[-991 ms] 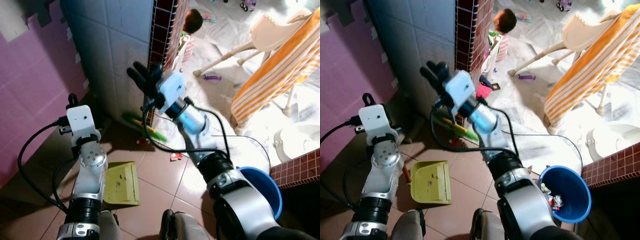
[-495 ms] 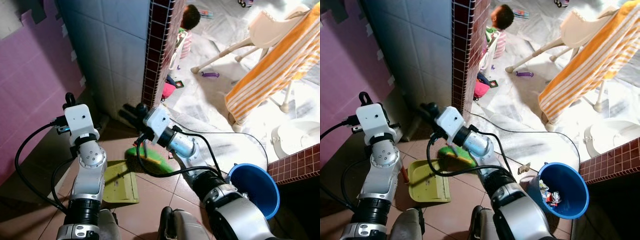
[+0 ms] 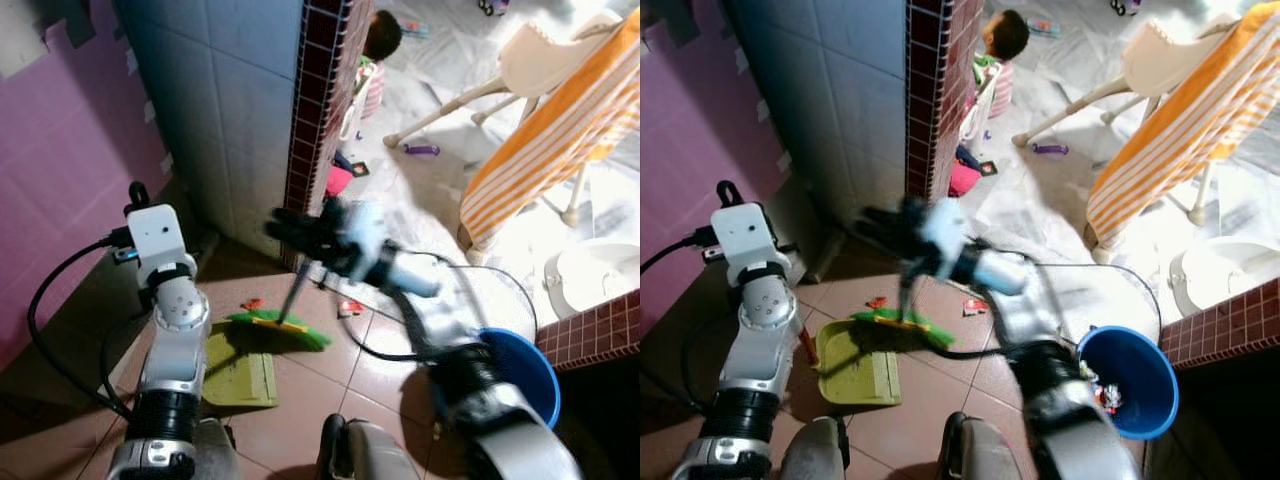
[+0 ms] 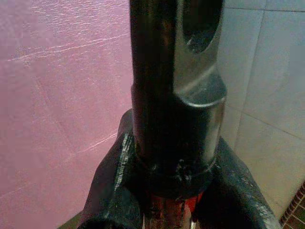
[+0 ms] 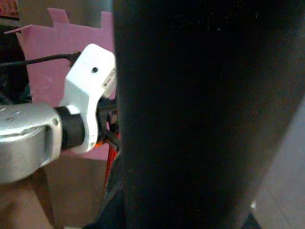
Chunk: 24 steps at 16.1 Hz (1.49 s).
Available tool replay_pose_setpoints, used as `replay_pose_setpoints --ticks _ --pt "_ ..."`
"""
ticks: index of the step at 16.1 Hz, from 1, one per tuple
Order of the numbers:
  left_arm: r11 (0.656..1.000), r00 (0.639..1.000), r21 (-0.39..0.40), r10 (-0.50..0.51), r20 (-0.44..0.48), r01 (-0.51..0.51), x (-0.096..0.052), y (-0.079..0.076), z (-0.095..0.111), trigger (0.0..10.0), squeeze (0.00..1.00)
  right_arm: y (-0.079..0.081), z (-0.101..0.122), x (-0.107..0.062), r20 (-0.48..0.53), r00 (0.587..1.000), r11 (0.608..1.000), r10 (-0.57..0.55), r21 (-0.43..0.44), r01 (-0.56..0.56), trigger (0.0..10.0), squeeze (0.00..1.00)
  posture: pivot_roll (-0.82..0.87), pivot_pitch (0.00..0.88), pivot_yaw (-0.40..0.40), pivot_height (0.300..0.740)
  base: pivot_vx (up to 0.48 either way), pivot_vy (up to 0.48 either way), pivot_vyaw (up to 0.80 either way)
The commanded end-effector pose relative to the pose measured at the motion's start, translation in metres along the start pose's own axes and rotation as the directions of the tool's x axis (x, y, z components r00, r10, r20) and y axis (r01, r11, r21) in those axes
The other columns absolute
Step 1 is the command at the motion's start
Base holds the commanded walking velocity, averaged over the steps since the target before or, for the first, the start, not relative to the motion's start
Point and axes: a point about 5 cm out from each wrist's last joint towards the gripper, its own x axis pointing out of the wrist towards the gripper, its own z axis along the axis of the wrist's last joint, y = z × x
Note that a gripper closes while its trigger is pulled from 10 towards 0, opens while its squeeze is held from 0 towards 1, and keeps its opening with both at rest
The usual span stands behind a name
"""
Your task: Sweep floor
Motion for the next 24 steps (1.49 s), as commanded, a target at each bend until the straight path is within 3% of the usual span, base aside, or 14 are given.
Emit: replay_pose_setpoints --ticks 1,4,6,10,12,15,16,18,20,24 --pt "0.997 0.999 0.074 -0.007 -0.048 0.010 -0.001 0.004 -0.014 10.0 0.00 -0.001 0.005 -0.008 -0.030 0.999 0.999 0.024 -0.027 -0.024 10.0 0.00 0.02 0.184 -0.086 0.740 0.000 0.000 0.00" --pt "0.997 0.996 0.037 -0.062 -0.056 0.065 0.004 -0.005 -0.012 10.0 0.00 -0.002 0.009 -0.027 -0.107 0.994 0.999 -0.017 -0.050 0.011 10.0 0.00 -0.01 0.162 -0.078 0.740 0.000 0.000 0.00" --pt "0.995 0.994 0.017 -0.096 -0.055 0.097 0.006 -0.011 -0.010 10.0 0.00 0.002 0.013 -0.029 -0.123 0.992 0.999 -0.010 -0.042 0.004 10.0 0.00 -0.01 0.153 -0.072 0.740 0.000 0.000 0.00" --pt "0.994 0.993 0.032 -0.103 -0.049 0.105 0.014 -0.014 -0.010 10.0 0.00 0.012 0.022 -0.031 -0.164 0.980 0.993 0.115 0.010 -0.115 10.0 0.00 -0.03 0.135 -0.054 0.740 0.000 0.000 0.00" --pt "0.990 0.991 0.042 -0.130 -0.039 0.132 0.019 -0.021 -0.008 10.0 0.00 -0.002 0.041 -0.028 -0.107 0.992 0.997 0.061 0.054 -0.055 10.0 0.00 -0.05 0.126 -0.041 0.740 0.000 0.000 0.00" --pt "0.981 0.980 0.033 -0.188 -0.066 0.191 0.016 -0.032 -0.013 10.0 0.00 -0.033 0.066 -0.024 0.024 0.985 0.981 -0.170 0.100 0.167 10.0 0.00 -0.06 0.110 -0.037 0.740 0.000 0.000 0.00" --pt "0.975 0.973 0.024 -0.217 -0.074 0.219 0.014 -0.038 -0.015 10.0 0.00 -0.048 0.073 -0.025 0.069 0.950 0.950 -0.305 0.093 0.299 10.0 0.00 -0.06 0.095 -0.032 0.740 0.000 0.000 0.00" --pt "0.956 0.951 -0.018 -0.293 -0.098 0.293 0.006 -0.052 -0.021 10.0 0.00 -0.081 0.085 -0.037 0.132 0.809 0.818 -0.573 0.026 0.575 10.0 0.00 -0.06 0.077 -0.030 0.740 0.000 0.000 0.00" --pt "0.931 0.922 -0.056 -0.365 -0.127 0.361 -0.001 -0.064 -0.026 10.0 0.00 -0.093 0.092 -0.044 0.159 0.722 0.723 -0.674 -0.060 0.688 10.0 0.00 -0.05 0.060 -0.028 0.740 0.000 0.000 0.00" --pt "0.917 0.907 -0.049 -0.399 -0.131 0.396 -0.003 -0.070 -0.027 10.0 0.00 -0.096 0.088 -0.044 0.132 0.697 0.687 -0.705 -0.115 0.717 10.0 0.00 -0.05 0.036 -0.031 0.740 0.000 0.000 0.00"
